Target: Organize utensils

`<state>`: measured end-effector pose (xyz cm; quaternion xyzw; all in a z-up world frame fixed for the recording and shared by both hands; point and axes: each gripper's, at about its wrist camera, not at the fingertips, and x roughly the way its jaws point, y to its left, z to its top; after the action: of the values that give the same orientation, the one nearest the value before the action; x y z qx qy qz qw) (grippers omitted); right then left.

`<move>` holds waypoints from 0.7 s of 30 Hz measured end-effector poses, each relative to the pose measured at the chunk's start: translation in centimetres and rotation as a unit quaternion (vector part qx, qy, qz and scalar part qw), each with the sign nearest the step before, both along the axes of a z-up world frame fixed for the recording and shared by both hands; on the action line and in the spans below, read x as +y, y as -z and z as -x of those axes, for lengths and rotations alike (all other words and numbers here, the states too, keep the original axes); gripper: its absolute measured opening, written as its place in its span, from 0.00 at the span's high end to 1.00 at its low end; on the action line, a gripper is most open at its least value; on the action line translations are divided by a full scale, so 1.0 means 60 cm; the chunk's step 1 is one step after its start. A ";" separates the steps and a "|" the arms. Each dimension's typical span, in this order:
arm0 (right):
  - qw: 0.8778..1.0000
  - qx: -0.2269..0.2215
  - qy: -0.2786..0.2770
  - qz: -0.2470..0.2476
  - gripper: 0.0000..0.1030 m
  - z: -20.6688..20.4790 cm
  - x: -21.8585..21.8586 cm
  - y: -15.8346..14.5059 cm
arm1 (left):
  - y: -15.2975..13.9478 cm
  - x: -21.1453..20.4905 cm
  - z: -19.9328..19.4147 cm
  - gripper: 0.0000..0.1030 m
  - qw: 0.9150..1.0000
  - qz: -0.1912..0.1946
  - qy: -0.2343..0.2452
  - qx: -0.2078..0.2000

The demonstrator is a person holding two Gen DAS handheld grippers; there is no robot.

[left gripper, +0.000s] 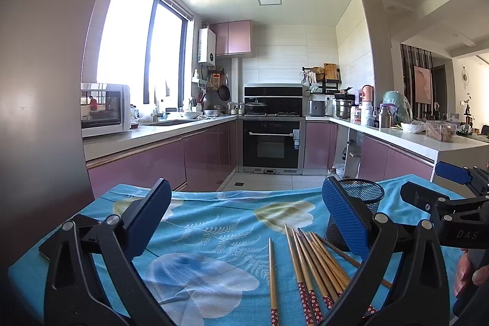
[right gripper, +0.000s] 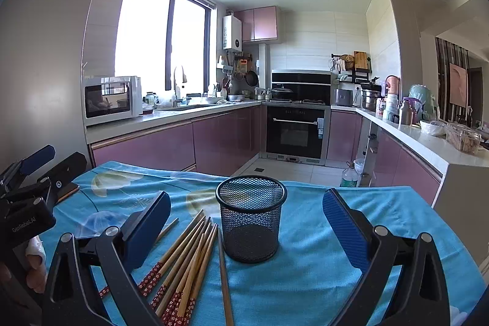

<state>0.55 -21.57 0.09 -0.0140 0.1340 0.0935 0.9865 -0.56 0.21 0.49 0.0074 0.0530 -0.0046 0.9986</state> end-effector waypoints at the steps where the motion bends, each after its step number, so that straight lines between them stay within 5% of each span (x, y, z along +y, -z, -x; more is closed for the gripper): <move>1: 1.000 0.000 0.000 0.000 0.06 0.000 0.000 0.000 | 0.000 0.000 -0.001 0.06 1.000 0.001 0.001 0.001; 21: 1.000 0.005 -0.002 -0.002 0.06 -0.001 -0.002 0.001 | -0.004 -0.003 0.010 0.06 1.000 0.002 0.003 0.000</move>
<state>0.60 -21.72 0.01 -0.0116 0.1388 0.0954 0.9857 -1.14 0.06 0.71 0.0054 0.0533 -0.0077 0.9985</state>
